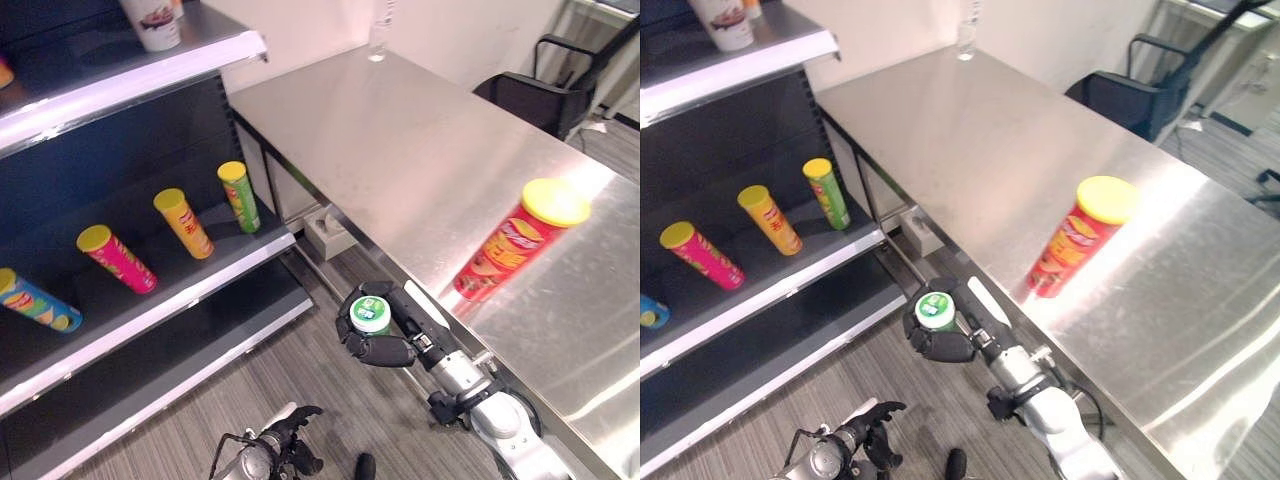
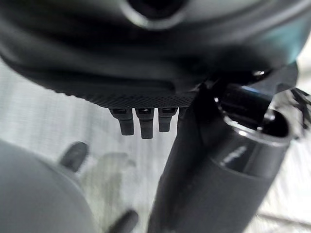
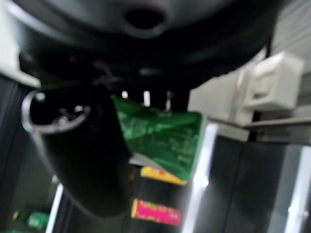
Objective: Put the goods on the table back onto the shelves and tidy them up.
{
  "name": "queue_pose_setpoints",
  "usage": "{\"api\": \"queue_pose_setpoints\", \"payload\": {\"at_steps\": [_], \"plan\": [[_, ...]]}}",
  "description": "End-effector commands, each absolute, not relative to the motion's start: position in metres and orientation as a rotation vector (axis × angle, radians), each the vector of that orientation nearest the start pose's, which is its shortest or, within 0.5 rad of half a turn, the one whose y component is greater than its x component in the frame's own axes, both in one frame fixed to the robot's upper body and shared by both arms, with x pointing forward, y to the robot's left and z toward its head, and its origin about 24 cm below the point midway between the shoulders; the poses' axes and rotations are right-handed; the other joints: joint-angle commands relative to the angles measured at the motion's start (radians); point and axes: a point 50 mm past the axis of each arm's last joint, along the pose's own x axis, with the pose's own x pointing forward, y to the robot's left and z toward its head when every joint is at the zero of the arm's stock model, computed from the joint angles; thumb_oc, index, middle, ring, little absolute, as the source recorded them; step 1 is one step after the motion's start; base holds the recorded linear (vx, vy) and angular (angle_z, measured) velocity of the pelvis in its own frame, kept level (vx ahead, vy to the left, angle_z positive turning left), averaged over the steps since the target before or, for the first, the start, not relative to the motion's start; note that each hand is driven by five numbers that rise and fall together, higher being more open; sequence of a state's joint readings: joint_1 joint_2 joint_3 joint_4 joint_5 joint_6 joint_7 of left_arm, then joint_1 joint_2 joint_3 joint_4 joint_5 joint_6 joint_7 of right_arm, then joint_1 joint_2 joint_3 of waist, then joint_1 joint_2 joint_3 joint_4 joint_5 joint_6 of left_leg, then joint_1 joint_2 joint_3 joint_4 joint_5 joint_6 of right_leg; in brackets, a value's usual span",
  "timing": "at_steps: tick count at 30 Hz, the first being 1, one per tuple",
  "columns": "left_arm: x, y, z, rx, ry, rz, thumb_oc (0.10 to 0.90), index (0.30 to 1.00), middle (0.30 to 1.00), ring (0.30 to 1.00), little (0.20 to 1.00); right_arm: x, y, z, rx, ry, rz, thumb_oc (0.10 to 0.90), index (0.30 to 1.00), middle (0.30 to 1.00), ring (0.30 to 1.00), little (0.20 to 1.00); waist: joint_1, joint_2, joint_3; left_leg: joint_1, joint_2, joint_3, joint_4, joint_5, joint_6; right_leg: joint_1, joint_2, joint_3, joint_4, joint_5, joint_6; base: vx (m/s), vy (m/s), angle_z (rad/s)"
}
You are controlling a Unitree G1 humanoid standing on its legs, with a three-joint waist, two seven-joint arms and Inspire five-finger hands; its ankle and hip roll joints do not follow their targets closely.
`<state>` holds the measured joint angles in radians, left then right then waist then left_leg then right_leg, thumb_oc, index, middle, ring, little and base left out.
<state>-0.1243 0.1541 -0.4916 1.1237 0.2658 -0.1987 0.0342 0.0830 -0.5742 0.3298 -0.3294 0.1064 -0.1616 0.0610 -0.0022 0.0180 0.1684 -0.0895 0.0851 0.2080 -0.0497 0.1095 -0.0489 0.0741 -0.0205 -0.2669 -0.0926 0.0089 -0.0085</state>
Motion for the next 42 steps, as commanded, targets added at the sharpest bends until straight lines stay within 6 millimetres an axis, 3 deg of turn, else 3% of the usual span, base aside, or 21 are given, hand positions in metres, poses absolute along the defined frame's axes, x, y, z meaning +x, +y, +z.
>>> {"api": "queue_pose_setpoints", "payload": {"at_steps": [1, 3, 4, 5, 8, 12, 14, 15, 17, 19, 20, 23, 26, 27, 28, 30, 32, 33, 34, 38, 42], "plan": [[0.146, 0.152, -0.149, 0.661, 0.818, -0.505, 0.800, 0.900, 0.900, 0.900, 0.900, 0.212, -0.138, 0.163, -0.262, -0.649, 0.479, 0.400, 0.300, 0.300, 0.300, 0.300, -0.015, -0.063, -0.032, -0.004, 0.052, -0.012, 0.124, -0.080, -0.031, 0.018, -0.052, 0.078, 0.016, -0.053, 0.072, 0.00, 0.220, 0.31], [0.139, 0.151, -0.153, 0.657, 0.848, -0.502, 0.800, 0.900, 0.900, 0.900, 0.900, 0.214, -0.134, 0.165, -0.228, -0.655, 0.507, 0.400, 0.300, 0.300, 0.300, 0.300, -0.022, -0.055, -0.055, 0.048, 0.116, -0.033, 0.099, -0.068, -0.050, 0.011, -0.075, 0.058, 0.021, -0.052, 0.079, 0.03, 0.192, 0.08], [0.139, 0.151, -0.153, 0.656, 0.848, -0.501, 0.800, 0.900, 0.900, 0.900, 0.900, 0.215, -0.134, 0.165, -0.228, -0.655, 0.509, 0.400, 0.300, 0.300, 0.300, 0.300, -0.026, -0.053, -0.053, 0.051, 0.117, -0.036, 0.094, -0.066, -0.052, 0.013, -0.073, 0.055, 0.022, -0.054, 0.078, 0.02, 0.245, 0.25], [0.135, 0.149, -0.154, 0.669, 0.856, -0.517, 0.800, 0.900, 0.900, 0.900, 0.900, 0.218, -0.133, 0.166, -0.224, -0.652, 0.506, 0.400, 0.300, 0.300, 0.300, 0.300, -0.031, -0.047, -0.056, 0.060, 0.174, -0.023, 0.069, -0.031, -0.064, 0.009, -0.093, 0.035, 0.027, -0.058, 0.086, 0.01, 0.170, 0.28], [0.135, 0.145, -0.153, 0.689, 0.835, -0.551, 0.800, 0.900, 0.900, 0.900, 0.900, 0.222, -0.137, 0.165, -0.239, -0.644, 0.479, 0.400, 0.300, 0.300, 0.300, 0.300, -0.040, -0.026, -0.058, 0.071, 0.227, 0.010, 0.011, 0.016, -0.091, 0.016, -0.114, 0.010, 0.030, -0.064, 0.101, 0.04, 0.277, 0.21], [0.131, 0.142, -0.154, 0.687, 0.837, -0.568, 0.800, 0.900, 0.900, 0.900, 0.900, 0.222, -0.141, 0.162, -0.258, -0.625, 0.458, 0.400, 0.300, 0.300, 0.300, 0.300, -0.042, -0.001, -0.067, 0.085, 0.225, 0.039, -0.003, -0.002, -0.105, 0.029, -0.151, -0.009, 0.029, -0.052, 0.124, 0.08, 0.362, 0.42], [0.129, 0.142, -0.156, 0.675, 0.852, -0.558, 0.800, 0.900, 0.900, 0.900, 0.900, 0.222, -0.144, 0.159, -0.277, -0.610, 0.437, 0.400, 0.300, 0.300, 0.300, 0.300, -0.043, 0.005, -0.077, 0.086, 0.192, 0.035, 0.002, -0.028, -0.103, 0.039, -0.192, -0.019, 0.031, -0.033, 0.141, 0.12, 0.397, 0.40], [0.131, 0.145, -0.155, 0.673, 0.862, -0.531, 0.800, 0.900, 0.900, 0.900, 0.900, 0.222, -0.147, 0.156, -0.290, -0.600, 0.411, 0.400, 0.300, 0.300, 0.300, 0.300, -0.039, -0.007, -0.082, 0.081, 0.146, 0.037, 0.014, -0.060, -0.085, 0.040, -0.248, -0.034, 0.048, -0.004, 0.158, 0.09, 0.365, 0.45], [0.132, 0.148, -0.155, 0.679, 0.865, -0.518, 0.800, 0.900, 0.900, 0.900, 0.900, 0.222, -0.148, 0.156, -0.299, -0.597, 0.397, 0.400, 0.300, 0.300, 0.300, 0.300, -0.037, -0.014, -0.085, 0.075, 0.117, 0.039, 0.020, -0.077, -0.071, 0.036, -0.279, -0.043, 0.059, 0.010, 0.167, 0.08, 0.329, 0.51], [0.133, 0.155, -0.155, 0.687, 0.880, -0.495, 0.800, 0.900, 0.900, 0.900, 0.900, 0.225, -0.155, 0.150, -0.325, -0.569, 0.333, 0.400, 0.300, 0.300, 0.300, 0.300, -0.032, -0.031, -0.086, 0.087, 0.037, 0.046, 0.017, -0.118, -0.031, 0.020, -0.354, -0.049, 0.110, 0.039, 0.188, 0.10, 0.443, 0.35], [0.133, 0.156, -0.155, 0.688, 0.880, -0.495, 0.800, 0.900, 0.900, 0.900, 0.900, 0.225, -0.155, 0.150, -0.325, -0.569, 0.333, 0.400, 0.300, 0.300, 0.300, 0.300, -0.032, -0.033, -0.085, 0.088, 0.034, 0.047, 0.017, -0.118, -0.029, 0.019, -0.357, -0.048, 0.112, 0.038, 0.189, 0.10, 0.429, 0.26], [0.134, 0.162, -0.154, 0.709, 0.874, -0.494, 0.800, 0.900, 0.900, 0.900, 0.900, 0.223, -0.161, 0.151, -0.332, -0.570, 0.289, 0.400, 0.300, 0.300, 0.300, 0.300, -0.040, -0.043, -0.072, 0.128, -0.045, 0.039, 0.000, -0.151, 0.023, -0.020, -0.427, -0.020, 0.245, 0.115, 0.181, 0.10, 0.325, 0.18], [0.127, 0.165, -0.157, 0.707, 0.901, -0.493, 0.800, 0.900, 0.900, 0.900, 0.900, 0.221, -0.160, 0.150, -0.319, -0.566, 0.288, 0.400, 0.300, 0.300, 0.300, 0.300, -0.045, -0.042, -0.057, 0.163, -0.069, 0.037, -0.025, -0.156, 0.045, -0.055, -0.436, 0.014, 0.325, 0.139, 0.172, 0.07, 0.242, 0.16], [0.123, 0.166, -0.158, 0.703, 0.914, -0.507, 0.800, 0.900, 0.900, 0.900, 0.900, 0.220, -0.158, 0.148, -0.305, -0.564, 0.301, 0.400, 0.300, 0.300, 0.300, 0.300, -0.045, -0.039, -0.049, 0.169, -0.070, 0.038, -0.028, -0.159, 0.050, -0.074, -0.427, 0.017, 0.363, 0.134, 0.171, 0.05, 0.193, 0.01], [0.114, 0.167, -0.161, 0.699, 0.941, -0.527, 0.800, 0.900, 0.900, 0.900, 0.900, 0.218, -0.155, 0.150, -0.271, -0.574, 0.323, 0.400, 0.300, 0.300, 0.300, 0.300, -0.070, -0.031, -0.034, 0.178, -0.069, 0.019, -0.038, -0.158, 0.058, -0.130, -0.310, 0.076, 0.406, 0.058, 0.138, 0.07, 0.236, -0.04], [0.111, 0.164, -0.162, 0.677, 0.951, -0.534, 0.800, 0.900, 0.900, 0.900, 0.900, 0.217, -0.152, 0.151, -0.238, -0.586, 0.350, 0.400, 0.300, 0.300, 0.300, 0.300, -0.084, -0.027, -0.028, 0.173, -0.068, 0.001, -0.038, -0.153, 0.057, -0.159, -0.167, 0.150, 0.378, -0.046, 0.117, 0.06, 0.135, 0.11], [0.110, 0.162, -0.162, 0.675, 0.953, -0.546, 0.800, 0.900, 0.900, 0.900, 0.900, 0.215, -0.154, 0.151, -0.225, -0.589, 0.351, 0.400, 0.300, 0.300, 0.300, 0.300, -0.094, -0.035, -0.020, 0.166, -0.080, -0.018, -0.038, -0.148, 0.057, -0.171, -0.070, 0.179, 0.350, -0.079, 0.099, 0.01, 0.032, 0.55], [0.111, 0.162, -0.162, 0.675, 0.953, -0.546, 0.800, 0.900, 0.900, 0.900, 0.900, 0.215, -0.154, 0.152, -0.225, -0.589, 0.351, 0.400, 0.300, 0.300, 0.300, 0.300, -0.094, -0.034, -0.021, 0.163, -0.079, -0.018, -0.038, -0.145, 0.057, -0.172, -0.069, 0.178, 0.346, -0.074, 0.098, -0.04, 0.008, 0.56], [0.115, 0.160, -0.161, 0.686, 0.943, -0.554, 0.800, 0.900, 0.900, 0.900, 0.900, 0.216, -0.157, 0.152, -0.242, -0.594, 0.336, 0.400, 0.300, 0.300, 0.300, 0.300, -0.106, -0.049, -0.012, 0.154, -0.097, -0.045, -0.038, -0.139, 0.059, -0.203, 0.015, 0.216, 0.343, -0.080, 0.094, -0.05, 0.003, 0.53], [0.115, 0.162, -0.161, 0.647, 0.954, -0.490, 0.800, 0.900, 0.900, 0.900, 0.900, 0.211, -0.167, 0.145, -0.260, -0.557, 0.284, 0.400, 0.300, 0.300, 0.300, 0.300, -0.093, -0.080, -0.029, 0.154, -0.134, -0.083, -0.035, -0.140, 0.057, -0.111, 0.029, 0.226, 0.232, -0.085, 0.068, 0.01, -0.047, 0.73], [0.111, 0.166, -0.161, 0.572, 0.964, -0.416, 0.800, 0.900, 0.900, 0.900, 0.900, 0.211, -0.174, 0.137, -0.271, -0.517, 0.254, 0.400, 0.300, 0.300, 0.300, 0.300, -0.082, -0.074, -0.048, 0.157, -0.130, -0.085, -0.036, -0.141, 0.051, -0.076, 0.029, 0.217, 0.147, -0.052, 0.075, 0.05, -0.076, 0.26]]}}
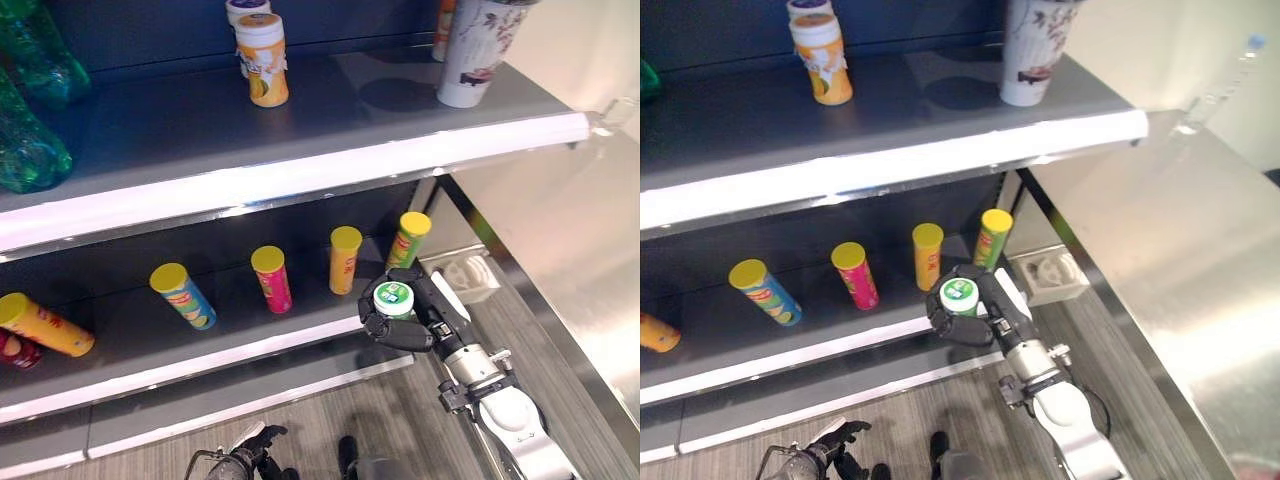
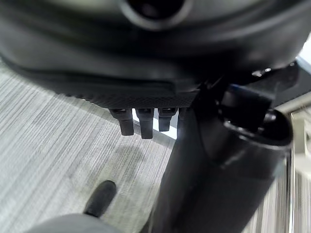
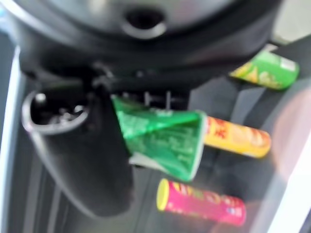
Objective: Put the goods on the table back onto the shelves and tidy them up.
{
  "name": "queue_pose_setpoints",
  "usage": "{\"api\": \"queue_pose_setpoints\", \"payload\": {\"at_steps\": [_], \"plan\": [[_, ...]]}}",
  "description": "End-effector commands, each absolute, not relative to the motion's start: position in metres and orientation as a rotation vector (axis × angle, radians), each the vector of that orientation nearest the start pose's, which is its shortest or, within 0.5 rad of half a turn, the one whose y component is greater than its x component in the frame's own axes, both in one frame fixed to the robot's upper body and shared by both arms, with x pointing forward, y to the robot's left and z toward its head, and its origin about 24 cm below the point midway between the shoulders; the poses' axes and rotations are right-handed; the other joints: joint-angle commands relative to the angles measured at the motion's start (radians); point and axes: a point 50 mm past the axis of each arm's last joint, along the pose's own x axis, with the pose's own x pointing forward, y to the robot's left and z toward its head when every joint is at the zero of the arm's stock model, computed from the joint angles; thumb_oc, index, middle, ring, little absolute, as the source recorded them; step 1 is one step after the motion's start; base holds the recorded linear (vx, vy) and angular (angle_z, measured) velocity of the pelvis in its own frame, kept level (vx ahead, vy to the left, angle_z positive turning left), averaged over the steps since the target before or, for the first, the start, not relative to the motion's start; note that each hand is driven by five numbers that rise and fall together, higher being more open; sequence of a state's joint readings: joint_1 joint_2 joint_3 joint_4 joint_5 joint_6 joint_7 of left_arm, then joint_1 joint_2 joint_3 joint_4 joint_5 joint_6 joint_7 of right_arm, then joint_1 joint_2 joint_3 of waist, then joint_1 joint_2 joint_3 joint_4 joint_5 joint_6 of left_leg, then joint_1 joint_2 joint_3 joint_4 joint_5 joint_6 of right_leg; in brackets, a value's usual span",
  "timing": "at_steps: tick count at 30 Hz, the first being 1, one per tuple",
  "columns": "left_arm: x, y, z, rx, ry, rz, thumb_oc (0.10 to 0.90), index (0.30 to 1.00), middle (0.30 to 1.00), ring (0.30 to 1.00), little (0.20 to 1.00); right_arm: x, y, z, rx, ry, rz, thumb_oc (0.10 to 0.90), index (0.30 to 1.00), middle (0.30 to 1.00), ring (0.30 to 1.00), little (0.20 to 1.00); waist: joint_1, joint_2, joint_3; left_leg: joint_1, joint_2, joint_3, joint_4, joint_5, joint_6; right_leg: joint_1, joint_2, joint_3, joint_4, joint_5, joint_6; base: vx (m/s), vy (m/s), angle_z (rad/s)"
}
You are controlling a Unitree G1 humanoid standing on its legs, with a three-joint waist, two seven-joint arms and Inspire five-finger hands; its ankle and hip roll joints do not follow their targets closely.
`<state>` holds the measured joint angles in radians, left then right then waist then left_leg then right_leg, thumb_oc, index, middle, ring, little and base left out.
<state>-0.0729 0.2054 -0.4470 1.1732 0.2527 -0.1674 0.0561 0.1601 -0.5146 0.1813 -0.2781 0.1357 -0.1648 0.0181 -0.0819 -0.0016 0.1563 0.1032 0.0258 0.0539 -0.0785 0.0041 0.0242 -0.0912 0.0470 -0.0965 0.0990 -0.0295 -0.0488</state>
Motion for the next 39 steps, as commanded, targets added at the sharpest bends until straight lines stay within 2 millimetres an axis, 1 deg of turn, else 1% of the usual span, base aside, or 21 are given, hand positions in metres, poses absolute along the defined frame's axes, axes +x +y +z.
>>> {"api": "queue_pose_setpoints", "payload": {"at_steps": [1, 5, 6, 7, 10, 12, 14, 17, 18, 19, 22, 23, 25, 26, 28, 29, 30, 31, 35, 36, 39], "plan": [[0.109, 0.164, -0.162, 0.563, 0.970, -0.420, 0.800, 0.900, 0.900, 0.900, 0.900, 0.210, -0.175, 0.137, -0.270, -0.515, 0.253, 0.400, 0.300, 0.300, 0.300, 0.300, -0.001, -0.052, -0.043, -0.034, -0.069, 0.069, -0.008, -0.037, -0.023, 0.101, -0.038, 0.049, -0.064, -0.011, 0.116, 0.10, -0.054, 0.07], [0.077, 0.175, -0.170, 0.514, 1.096, -0.343, 0.800, 0.900, 0.900, 0.900, 0.900, 0.207, -0.172, 0.135, -0.233, -0.505, 0.298, 0.400, 0.300, 0.300, 0.300, 0.300, 0.013, -0.036, -0.053, -0.029, -0.066, 0.075, 0.011, -0.044, -0.026, 0.134, -0.033, 0.072, -0.150, 0.025, 0.125, 0.05, -0.030, -0.11], [0.077, 0.175, -0.170, 0.514, 1.096, -0.343, 0.800, 0.900, 0.900, 0.900, 0.900, 0.207, -0.172, 0.135, -0.233, -0.505, 0.299, 0.400, 0.300, 0.300, 0.300, 0.300, 0.013, -0.036, -0.053, -0.030, -0.066, 0.076, 0.014, -0.046, -0.026, 0.135, -0.033, 0.073, -0.151, 0.026, 0.125, -0.15, -0.029, -0.31], [0.084, 0.173, -0.168, 0.520, 1.067, -0.344, 0.800, 0.900, 0.900, 0.900, 0.900, 0.209, -0.173, 0.139, -0.247, -0.522, 0.300, 0.400, 0.300, 0.300, 0.300, 0.300, 0.019, -0.045, -0.021, -0.102, -0.067, 0.076, 0.126, -0.067, -0.039, 0.125, -0.049, 0.073, -0.152, 0.036, 0.121, -0.22, -0.023, -0.23], [0.095, 0.174, -0.165, 0.527, 1.021, -0.333, 0.800, 0.900, 0.900, 0.900, 0.900, 0.213, -0.176, 0.145, -0.273, -0.554, 0.274, 0.400, 0.300, 0.300, 0.300, 0.300, 0.018, -0.053, 0.005, -0.172, -0.045, 0.094, 0.223, -0.092, -0.067, 0.109, -0.072, 0.057, -0.153, 0.041, 0.117, -0.21, 0.015, 0.05], [0.104, 0.177, -0.162, 0.524, 0.996, -0.310, 0.800, 0.900, 0.900, 0.900, 0.900, 0.213, -0.184, 0.153, -0.327, -0.587, 0.227, 0.400, 0.300, 0.300, 0.300, 0.300, 0.001, -0.055, 0.004, -0.156, 0.006, 0.137, 0.287, -0.144, -0.069, 0.084, -0.101, 0.034, -0.143, 0.048, 0.117, -0.22, 0.098, 0.26], [0.104, 0.176, -0.162, 0.530, 1.005, -0.325, 0.800, 0.900, 0.900, 0.900, 0.900, 0.210, -0.188, 0.156, -0.373, -0.591, 0.217, 0.400, 0.300, 0.300, 0.300, 0.300, -0.011, -0.043, -0.005, -0.111, 0.032, 0.124, 0.310, -0.168, -0.071, 0.065, -0.104, 0.036, -0.120, 0.039, 0.115, -0.07, 0.109, 0.12], [0.105, 0.173, -0.163, 0.549, 1.003, -0.352, 0.800, 0.900, 0.900, 0.900, 0.900, 0.210, -0.189, 0.157, -0.399, -0.585, 0.217, 0.400, 0.300, 0.300, 0.300, 0.300, -0.027, -0.030, -0.015, -0.073, 0.033, 0.069, 0.306, -0.146, -0.083, 0.025, -0.103, 0.043, -0.082, 0.039, 0.112, -0.12, 0.192, -0.10], [0.113, 0.165, -0.161, 0.584, 0.964, -0.423, 0.800, 0.900, 0.900, 0.900, 0.900, 0.210, -0.192, 0.155, -0.417, -0.566, 0.211, 0.400, 0.300, 0.300, 0.300, 0.300, -0.057, -0.011, -0.027, -0.004, 0.028, 0.008, 0.249, -0.161, -0.093, -0.026, -0.096, 0.058, -0.052, 0.048, 0.117, -0.14, 0.245, -0.22], [0.118, 0.157, -0.159, 0.602, 0.938, -0.471, 0.800, 0.900, 0.900, 0.900, 0.900, 0.208, -0.194, 0.154, -0.440, -0.560, 0.202, 0.400, 0.300, 0.300, 0.300, 0.300, -0.078, -0.001, -0.031, 0.037, 0.025, 0.002, 0.194, -0.202, -0.081, -0.044, -0.095, 0.067, -0.034, 0.053, 0.122, -0.21, 0.342, -0.20], [0.138, 0.147, -0.152, 0.634, 0.851, -0.529, 0.800, 0.900, 0.900, 0.900, 0.900, 0.205, -0.196, 0.156, -0.460, -0.569, 0.182, 0.400, 0.300, 0.300, 0.300, 0.300, -0.109, 0.006, -0.033, 0.063, 0.013, 0.018, 0.122, -0.207, -0.061, -0.080, -0.105, 0.077, -0.016, 0.081, 0.142, -0.17, 0.197, -0.10], [0.152, 0.143, -0.146, 0.644, 0.804, -0.530, 0.800, 0.900, 0.900, 0.900, 0.900, 0.204, -0.193, 0.157, -0.445, -0.581, 0.178, 0.400, 0.300, 0.300, 0.300, 0.300, -0.127, -0.001, -0.019, 0.086, -0.016, 0.028, 0.042, -0.188, -0.046, -0.126, -0.116, 0.097, -0.006, 0.135, 0.180, -0.35, 0.319, -0.01], [0.159, 0.143, -0.143, 0.658, 0.781, -0.526, 0.800, 0.900, 0.900, 0.900, 0.900, 0.205, -0.191, 0.155, -0.442, -0.576, 0.176, 0.400, 0.300, 0.300, 0.300, 0.300, -0.131, -0.006, -0.012, 0.102, -0.033, 0.038, -0.003, -0.171, -0.039, -0.140, -0.126, 0.111, -0.015, 0.173, 0.199, -0.29, 0.221, -0.09], [0.161, 0.147, -0.143, 0.679, 0.782, -0.513, 0.800, 0.900, 0.900, 0.900, 0.900, 0.206, -0.187, 0.152, -0.437, -0.570, 0.183, 0.400, 0.300, 0.300, 0.300, 0.300, -0.134, -0.026, 0.006, 0.090, -0.051, 0.063, -0.009, -0.161, -0.033, -0.160, -0.148, 0.127, -0.042, 0.250, 0.230, -0.35, 0.143, -0.18], [0.160, 0.152, -0.144, 0.685, 0.794, -0.495, 0.800, 0.900, 0.900, 0.900, 0.900, 0.206, -0.184, 0.151, -0.429, -0.568, 0.189, 0.400, 0.300, 0.300, 0.300, 0.300, -0.129, -0.028, 0.018, 0.075, -0.049, 0.076, -0.009, -0.149, -0.031, -0.172, -0.151, 0.121, -0.055, 0.248, 0.234, -0.35, 0.110, -0.36], [0.159, 0.162, -0.145, 0.673, 0.823, -0.452, 0.800, 0.900, 0.900, 0.900, 0.900, 0.207, -0.182, 0.151, -0.427, -0.570, 0.197, 0.400, 0.300, 0.300, 0.300, 0.300, -0.111, -0.017, 0.038, 0.052, -0.032, 0.101, -0.009, -0.132, -0.027, -0.168, -0.154, 0.078, -0.037, 0.190, 0.220, -0.23, 0.038, -0.47], [0.159, 0.162, -0.145, 0.673, 0.823, -0.451, 0.800, 0.900, 0.900, 0.900, 0.900, 0.208, -0.182, 0.151, -0.426, -0.571, 0.197, 0.400, 0.300, 0.300, 0.300, 0.300, -0.111, -0.020, 0.037, 0.049, -0.035, 0.102, -0.009, -0.128, -0.027, -0.172, -0.157, 0.079, -0.037, 0.193, 0.219, -0.34, 0.067, -0.39], [0.155, 0.166, -0.147, 0.664, 0.848, -0.435, 0.800, 0.900, 0.900, 0.900, 0.900, 0.208, -0.181, 0.151, -0.427, -0.571, 0.200, 0.400, 0.300, 0.300, 0.300, 0.300, -0.096, -0.013, 0.040, 0.035, -0.029, 0.117, -0.009, -0.117, -0.023, -0.153, -0.161, 0.051, 0.000, 0.156, 0.210, -0.21, 0.037, -0.33], [0.126, 0.184, -0.157, 0.644, 0.965, -0.395, 0.800, 0.900, 0.900, 0.900, 0.900, 0.210, -0.180, 0.156, -0.447, -0.597, 0.210, 0.400, 0.300, 0.300, 0.300, 0.300, -0.047, -0.002, 0.023, -0.001, -0.007, 0.150, -0.009, -0.081, -0.013, -0.064, -0.183, 0.031, 0.153, 0.036, 0.173, -0.19, 0.012, -0.26], [0.107, 0.190, -0.162, 0.616, 1.034, -0.373, 0.800, 0.900, 0.900, 0.900, 0.900, 0.212, -0.180, 0.157, -0.458, -0.605, 0.213, 0.400, 0.300, 0.300, 0.300, 0.300, -0.018, -0.001, 0.000, -0.018, -0.001, 0.159, 0.000, -0.074, -0.011, -0.002, -0.205, 0.042, 0.199, 0.008, 0.174, -0.13, -0.095, -0.10], [0.093, 0.195, -0.165, 0.593, 1.077, -0.349, 0.800, 0.900, 0.900, 0.900, 0.900, 0.213, -0.179, 0.160, -0.462, -0.622, 0.211, 0.400, 0.300, 0.300, 0.300, 0.300, 0.013, -0.016, -0.030, -0.046, 0.001, 0.167, 0.021, -0.070, -0.014, 0.066, -0.233, 0.041, 0.143, 0.027, 0.185, -0.03, -0.103, -0.23]]}}
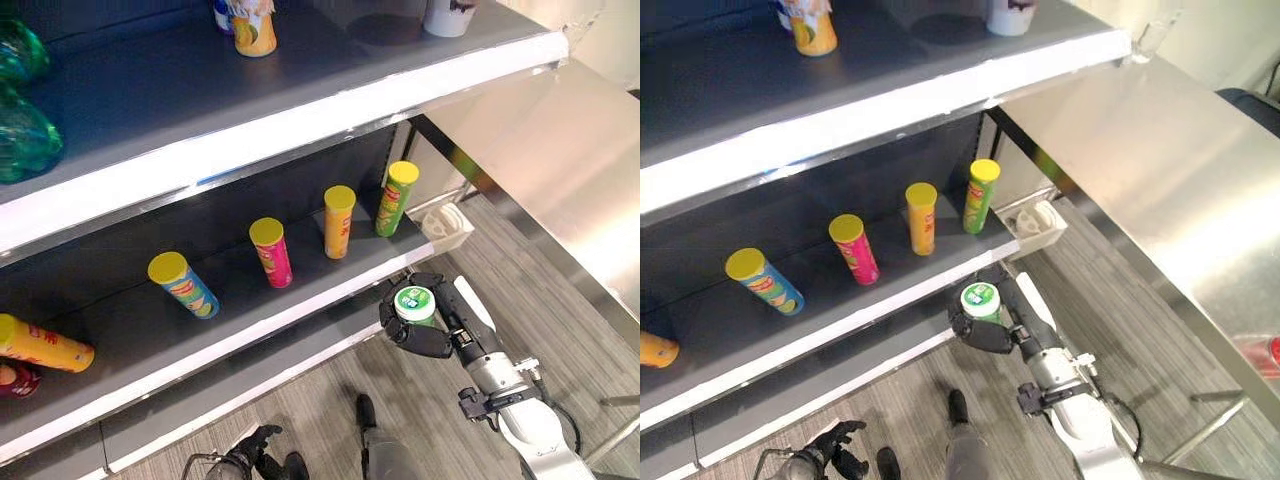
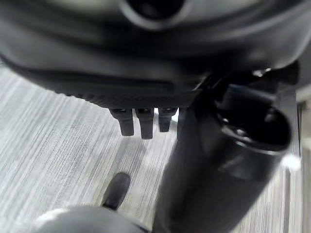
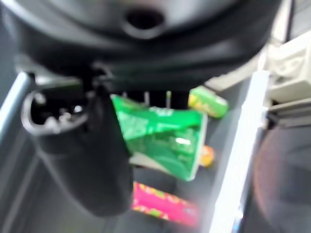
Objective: Put the goods on the table back onto the shelves and tidy them up.
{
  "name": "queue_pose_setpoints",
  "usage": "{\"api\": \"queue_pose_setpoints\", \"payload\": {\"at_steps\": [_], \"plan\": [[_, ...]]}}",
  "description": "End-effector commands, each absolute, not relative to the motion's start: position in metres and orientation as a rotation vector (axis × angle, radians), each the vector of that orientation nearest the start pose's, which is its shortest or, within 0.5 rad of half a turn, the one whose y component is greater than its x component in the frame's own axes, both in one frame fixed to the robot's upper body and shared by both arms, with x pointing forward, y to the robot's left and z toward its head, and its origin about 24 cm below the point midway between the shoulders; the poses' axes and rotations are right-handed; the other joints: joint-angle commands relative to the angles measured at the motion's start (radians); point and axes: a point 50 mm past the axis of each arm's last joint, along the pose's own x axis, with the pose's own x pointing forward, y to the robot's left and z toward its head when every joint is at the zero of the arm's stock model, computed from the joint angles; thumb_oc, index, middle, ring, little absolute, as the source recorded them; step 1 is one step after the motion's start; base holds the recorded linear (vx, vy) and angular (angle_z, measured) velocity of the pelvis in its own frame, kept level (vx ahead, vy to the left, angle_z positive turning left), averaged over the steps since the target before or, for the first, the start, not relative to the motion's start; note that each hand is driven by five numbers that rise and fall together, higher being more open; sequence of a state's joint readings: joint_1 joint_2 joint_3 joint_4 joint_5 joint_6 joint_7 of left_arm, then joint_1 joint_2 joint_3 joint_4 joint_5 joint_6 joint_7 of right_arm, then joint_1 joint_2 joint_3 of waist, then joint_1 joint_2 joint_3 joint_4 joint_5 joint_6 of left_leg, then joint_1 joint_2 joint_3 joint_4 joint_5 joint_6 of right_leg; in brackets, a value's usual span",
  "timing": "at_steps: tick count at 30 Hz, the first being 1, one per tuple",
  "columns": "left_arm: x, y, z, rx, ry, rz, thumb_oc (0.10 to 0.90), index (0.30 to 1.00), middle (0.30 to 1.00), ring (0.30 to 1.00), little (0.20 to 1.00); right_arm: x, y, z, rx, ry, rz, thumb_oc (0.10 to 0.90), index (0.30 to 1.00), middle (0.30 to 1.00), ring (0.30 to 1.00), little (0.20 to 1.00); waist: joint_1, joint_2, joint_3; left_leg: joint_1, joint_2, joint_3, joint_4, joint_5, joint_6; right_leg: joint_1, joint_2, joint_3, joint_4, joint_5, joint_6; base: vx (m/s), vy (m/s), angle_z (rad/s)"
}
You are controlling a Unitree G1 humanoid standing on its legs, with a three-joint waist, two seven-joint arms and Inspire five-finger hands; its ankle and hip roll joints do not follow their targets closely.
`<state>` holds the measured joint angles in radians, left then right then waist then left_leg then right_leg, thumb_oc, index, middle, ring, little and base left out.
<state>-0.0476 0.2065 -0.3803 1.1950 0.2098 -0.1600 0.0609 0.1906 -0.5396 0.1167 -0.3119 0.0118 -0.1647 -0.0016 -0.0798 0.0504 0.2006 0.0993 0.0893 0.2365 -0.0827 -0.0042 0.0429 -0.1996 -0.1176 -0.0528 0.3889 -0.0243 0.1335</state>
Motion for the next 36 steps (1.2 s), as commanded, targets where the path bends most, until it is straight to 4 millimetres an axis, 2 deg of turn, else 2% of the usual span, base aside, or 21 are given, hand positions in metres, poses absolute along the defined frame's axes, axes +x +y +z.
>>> {"api": "queue_pose_setpoints", "payload": {"at_steps": [1, 4, 5, 10, 11, 13, 16, 17, 21, 24, 29, 32, 36], "plan": [[0.088, 0.198, -0.166, 0.582, 1.099, -0.328, 0.800, 0.900, 0.900, 0.900, 0.900, 0.213, -0.179, 0.160, -0.454, -0.626, 0.208, 0.400, 0.300, 0.300, 0.300, 0.300, 0.021, -0.080, -0.085, -0.050, -0.065, -0.023, 0.035, -0.064, -0.033, 0.188, -0.074, 0.003, -0.176, 0.024, 0.005, -0.01, -0.174, -0.06], [0.075, 0.211, -0.167, 0.531, 1.161, -0.224, 0.800, 0.900, 0.900, 0.900, 0.900, 0.214, -0.174, 0.162, -0.429, -0.638, 0.236, 0.400, 0.300, 0.300, 0.300, 0.300, 0.054, -0.119, -0.130, -0.068, -0.047, 0.001, 0.034, -0.053, -0.050, 0.241, -0.066, 0.017, -0.357, 0.015, 0.025, -0.05, -0.219, -0.15], [0.074, 0.210, -0.168, 0.525, 1.165, -0.221, 0.800, 0.900, 0.900, 0.900, 0.900, 0.214, -0.173, 0.162, -0.424, -0.635, 0.241, 0.400, 0.300, 0.300, 0.300, 0.300, 0.057, -0.125, -0.136, -0.067, -0.044, 0.002, 0.032, -0.051, -0.053, 0.249, -0.061, 0.020, -0.379, 0.016, 0.025, -0.05, -0.184, -0.42], [0.084, 0.211, -0.166, 0.559, 1.138, -0.213, 0.800, 0.900, 0.900, 0.900, 0.900, 0.215, -0.169, 0.165, -0.406, -0.653, 0.264, 0.400, 0.300, 0.300, 0.300, 0.300, 0.057, -0.135, -0.143, -0.060, -0.022, -0.011, 0.025, -0.035, -0.070, 0.275, -0.041, 0.011, -0.419, 0.017, 0.015, -0.02, -0.111, -0.24], [0.084, 0.209, -0.166, 0.566, 1.135, -0.224, 0.800, 0.900, 0.900, 0.900, 0.900, 0.214, -0.163, 0.173, -0.373, -0.695, 0.292, 0.400, 0.300, 0.300, 0.300, 0.300, 0.059, -0.133, -0.146, -0.058, -0.014, -0.017, 0.021, -0.028, -0.076, 0.283, -0.034, 0.001, -0.425, 0.013, 0.011, -0.02, -0.090, -0.01], [0.084, 0.208, -0.166, 0.565, 1.135, -0.229, 0.800, 0.900, 0.900, 0.900, 0.900, 0.214, -0.161, 0.177, -0.363, -0.715, 0.303, 0.400, 0.300, 0.300, 0.300, 0.300, 0.058, -0.131, -0.146, -0.056, -0.012, -0.022, 0.018, -0.025, -0.078, 0.290, -0.032, -0.008, -0.427, 0.011, 0.009, 0.00, -0.045, 0.07], [0.080, 0.206, -0.168, 0.553, 1.147, -0.228, 0.800, 0.900, 0.900, 0.900, 0.900, 0.214, -0.152, 0.194, -0.318, -0.809, 0.347, 0.400, 0.300, 0.300, 0.300, 0.300, 0.066, -0.126, -0.151, -0.051, -0.006, -0.035, 0.010, -0.015, -0.085, 0.302, -0.027, -0.028, -0.430, 0.007, 0.004, 0.02, -0.026, 0.33], [0.077, 0.205, -0.168, 0.554, 1.157, -0.230, 0.800, 0.900, 0.900, 0.900, 0.900, 0.215, -0.142, 0.207, -0.278, -0.868, 0.395, 0.400, 0.300, 0.300, 0.300, 0.300, 0.078, -0.123, -0.155, -0.051, -0.004, -0.041, 0.007, -0.012, -0.089, 0.306, -0.027, -0.038, -0.427, 0.005, 0.002, 0.02, -0.013, 0.40], [0.077, 0.204, -0.169, 0.561, 1.161, -0.236, 0.800, 0.900, 0.900, 0.900, 0.900, 0.220, -0.126, 0.220, -0.213, -0.911, 0.499, 0.400, 0.300, 0.300, 0.300, 0.300, 0.086, -0.119, -0.161, -0.046, -0.008, -0.047, 0.004, -0.014, -0.089, 0.310, -0.029, -0.048, -0.417, 0.003, 0.001, 0.03, 0.025, 0.24], [0.074, 0.206, -0.169, 0.554, 1.185, -0.225, 0.800, 0.900, 0.900, 0.900, 0.900, 0.224, -0.107, 0.240, -0.152, -0.959, 0.637, 0.400, 0.300, 0.300, 0.300, 0.300, 0.102, -0.117, -0.163, -0.036, -0.020, -0.059, 0.000, -0.022, -0.083, 0.307, -0.041, -0.060, -0.379, 0.002, 0.004, 0.06, 0.080, 0.28], [0.065, 0.213, -0.170, 0.537, 1.233, -0.192, 0.800, 0.900, 0.900, 0.900, 0.900, 0.230, -0.103, 0.253, -0.164, -0.965, 0.694, 0.400, 0.300, 0.300, 0.300, 0.300, 0.110, -0.122, -0.160, -0.037, -0.032, -0.073, -0.003, -0.024, -0.076, 0.292, -0.051, -0.064, -0.331, 0.002, 0.010, 0.03, 0.073, 0.05], [0.055, 0.218, -0.171, 0.530, 1.272, -0.181, 0.800, 0.900, 0.900, 0.900, 0.900, 0.245, -0.101, 0.263, -0.197, -0.937, 0.703, 0.400, 0.300, 0.300, 0.300, 0.300, 0.120, -0.129, -0.154, -0.039, -0.048, -0.088, -0.005, -0.025, -0.069, 0.275, -0.060, -0.070, -0.293, 0.011, 0.017, 0.02, 0.077, 0.05], [0.049, 0.221, -0.172, 0.523, 1.300, -0.179, 0.800, 0.900, 0.900, 0.900, 0.900, 0.253, -0.103, 0.274, -0.216, -0.927, 0.702, 0.400, 0.300, 0.300, 0.300, 0.300, 0.123, -0.135, -0.155, -0.037, -0.062, -0.092, -0.005, -0.031, -0.063, 0.273, -0.069, -0.073, -0.277, 0.024, 0.023, 0.04, 0.079, 0.14]]}}
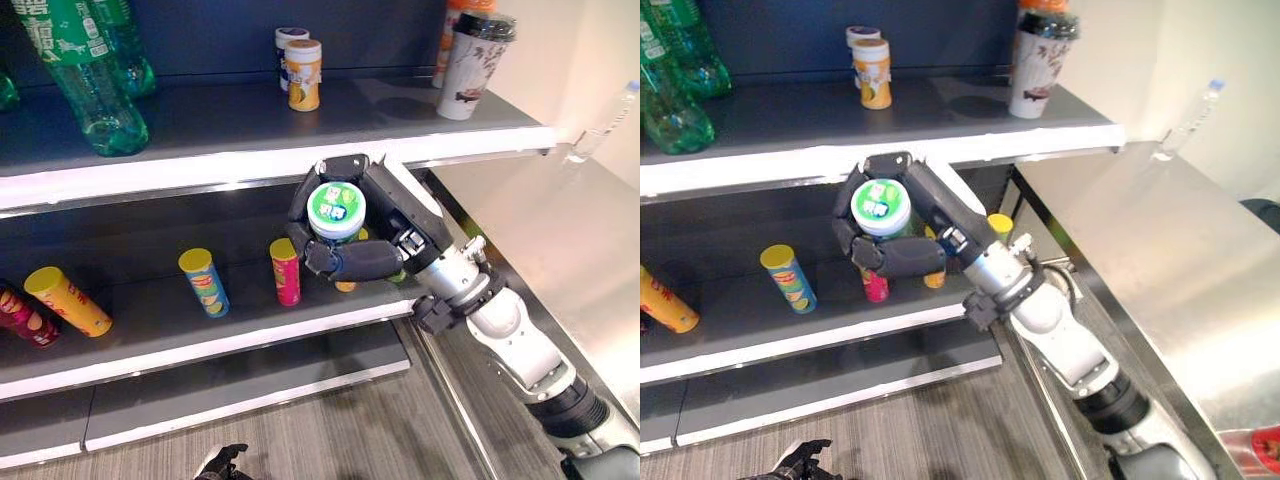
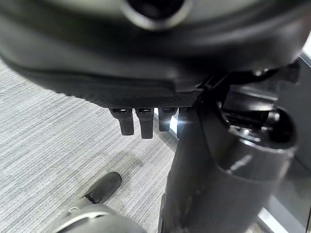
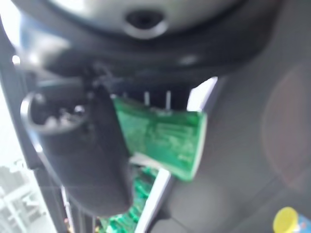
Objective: Put the goods on the table back onto the shelves and tidy them up.
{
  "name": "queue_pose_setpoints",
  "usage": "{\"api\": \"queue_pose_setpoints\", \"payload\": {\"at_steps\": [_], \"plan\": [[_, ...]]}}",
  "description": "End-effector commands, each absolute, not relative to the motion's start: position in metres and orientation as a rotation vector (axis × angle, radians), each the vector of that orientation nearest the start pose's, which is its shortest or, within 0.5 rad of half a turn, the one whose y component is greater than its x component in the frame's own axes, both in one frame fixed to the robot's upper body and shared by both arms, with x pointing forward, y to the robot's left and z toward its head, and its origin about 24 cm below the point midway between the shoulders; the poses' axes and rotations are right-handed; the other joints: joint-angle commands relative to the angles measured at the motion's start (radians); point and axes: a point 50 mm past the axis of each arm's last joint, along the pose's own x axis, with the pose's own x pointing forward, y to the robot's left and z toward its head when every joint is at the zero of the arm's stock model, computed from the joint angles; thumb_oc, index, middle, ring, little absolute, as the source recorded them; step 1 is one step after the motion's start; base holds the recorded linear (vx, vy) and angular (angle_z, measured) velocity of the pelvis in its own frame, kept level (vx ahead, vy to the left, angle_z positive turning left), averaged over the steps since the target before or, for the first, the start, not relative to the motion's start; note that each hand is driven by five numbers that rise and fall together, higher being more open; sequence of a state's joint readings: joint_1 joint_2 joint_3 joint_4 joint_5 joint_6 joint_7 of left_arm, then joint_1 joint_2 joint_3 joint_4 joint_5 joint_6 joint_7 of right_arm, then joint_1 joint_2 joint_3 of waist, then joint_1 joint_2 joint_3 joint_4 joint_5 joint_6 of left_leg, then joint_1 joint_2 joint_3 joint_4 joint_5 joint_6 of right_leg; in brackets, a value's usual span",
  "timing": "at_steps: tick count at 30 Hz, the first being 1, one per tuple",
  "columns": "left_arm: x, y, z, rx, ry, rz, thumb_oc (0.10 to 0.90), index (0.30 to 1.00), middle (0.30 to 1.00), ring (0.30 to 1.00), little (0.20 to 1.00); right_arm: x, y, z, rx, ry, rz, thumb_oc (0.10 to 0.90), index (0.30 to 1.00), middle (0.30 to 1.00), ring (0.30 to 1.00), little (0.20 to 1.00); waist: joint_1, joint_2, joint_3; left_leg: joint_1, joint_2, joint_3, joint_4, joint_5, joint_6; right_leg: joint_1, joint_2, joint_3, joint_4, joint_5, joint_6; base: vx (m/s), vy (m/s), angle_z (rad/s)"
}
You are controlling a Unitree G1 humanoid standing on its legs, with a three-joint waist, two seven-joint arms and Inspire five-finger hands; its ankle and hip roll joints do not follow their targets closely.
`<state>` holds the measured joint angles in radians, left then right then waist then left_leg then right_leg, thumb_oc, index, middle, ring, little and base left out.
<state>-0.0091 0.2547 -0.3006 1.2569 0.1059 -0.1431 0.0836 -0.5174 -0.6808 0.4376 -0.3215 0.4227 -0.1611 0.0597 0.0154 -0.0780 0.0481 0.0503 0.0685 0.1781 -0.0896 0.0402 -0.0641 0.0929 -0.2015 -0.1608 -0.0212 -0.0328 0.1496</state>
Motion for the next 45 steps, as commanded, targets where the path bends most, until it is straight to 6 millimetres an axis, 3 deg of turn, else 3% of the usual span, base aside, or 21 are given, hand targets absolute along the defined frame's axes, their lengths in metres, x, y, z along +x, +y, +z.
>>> {"api": "queue_pose_setpoints", "payload": {"at_steps": [1, 11, 23, 31, 37, 45], "plan": [[0.048, 0.221, -0.172, 0.522, 1.303, -0.181, 0.800, 0.900, 0.900, 0.900, 0.900, 0.252, -0.105, 0.279, -0.226, -0.941, 0.698, 0.400, 0.300, 0.300, 0.300, 0.300, 0.027, -0.008, -0.004, 0.013, -0.045, -0.034, 0.002, -0.078, 0.045, -0.018, 0.011, 0.036, 0.136, 0.040, 0.009, 0.04, 0.046, 0.13], [0.049, 0.221, -0.172, 0.533, 1.305, -0.194, 0.800, 0.900, 0.900, 0.900, 0.900, 0.248, -0.101, 0.311, -0.278, -1.052, 0.694, 0.400, 0.300, 0.300, 0.300, 0.300, 0.022, -0.014, -0.016, 0.024, -0.058, -0.031, 0.002, -0.089, 0.053, -0.015, 0.002, 0.041, 0.142, 0.062, 0.014, 0.05, 0.031, 0.00], [0.045, 0.233, -0.170, 0.550, 1.336, -0.170, 0.800, 0.900, 0.900, 0.900, 0.900, 0.315, -0.068, 0.348, -0.247, -0.915, 0.543, 0.400, 0.300, 0.300, 0.300, 0.300, 0.061, -0.022, -0.037, 0.031, -0.066, -0.039, 0.002, -0.092, 0.050, 0.013, -0.001, 0.033, 0.123, 0.070, 0.012, 0.01, 0.006, -0.01], [0.051, 0.239, -0.168, 0.580, 1.325, -0.177, 0.800, 0.900, 0.900, 0.900, 0.900, 0.353, -0.057, 0.352, -0.240, -0.781, 0.412, 0.400, 0.300, 0.300, 0.300, 0.300, 0.069, -0.020, -0.041, 0.034, -0.073, -0.050, 0.002, -0.093, 0.055, 0.012, -0.005, 0.033, 0.126, 0.092, 0.013, -0.01, 0.017, 0.05], [0.054, 0.243, -0.167, 0.587, 1.321, -0.170, 0.800, 0.900, 0.900, 0.900, 0.900, 0.369, -0.062, 0.356, -0.259, -0.729, 0.316, 0.400, 0.300, 0.300, 0.300, 0.300, 0.071, -0.017, -0.040, 0.032, -0.079, -0.061, 0.002, -0.092, 0.061, 0.004, -0.010, 0.037, 0.138, 0.114, 0.016, -0.01, 0.024, 0.03], [0.058, 0.245, -0.165, 0.587, 1.308, -0.165, 0.800, 0.900, 0.900, 0.900, 0.900, 0.369, -0.065, 0.360, -0.283, -0.736, 0.304, 0.400, 0.300, 0.300, 0.300, 0.300, 0.059, -0.010, -0.035, 0.040, -0.084, -0.060, 0.002, -0.095, 0.067, -0.008, -0.013, 0.047, 0.155, 0.124, 0.016, 0.00, 0.008, 0.00]]}}
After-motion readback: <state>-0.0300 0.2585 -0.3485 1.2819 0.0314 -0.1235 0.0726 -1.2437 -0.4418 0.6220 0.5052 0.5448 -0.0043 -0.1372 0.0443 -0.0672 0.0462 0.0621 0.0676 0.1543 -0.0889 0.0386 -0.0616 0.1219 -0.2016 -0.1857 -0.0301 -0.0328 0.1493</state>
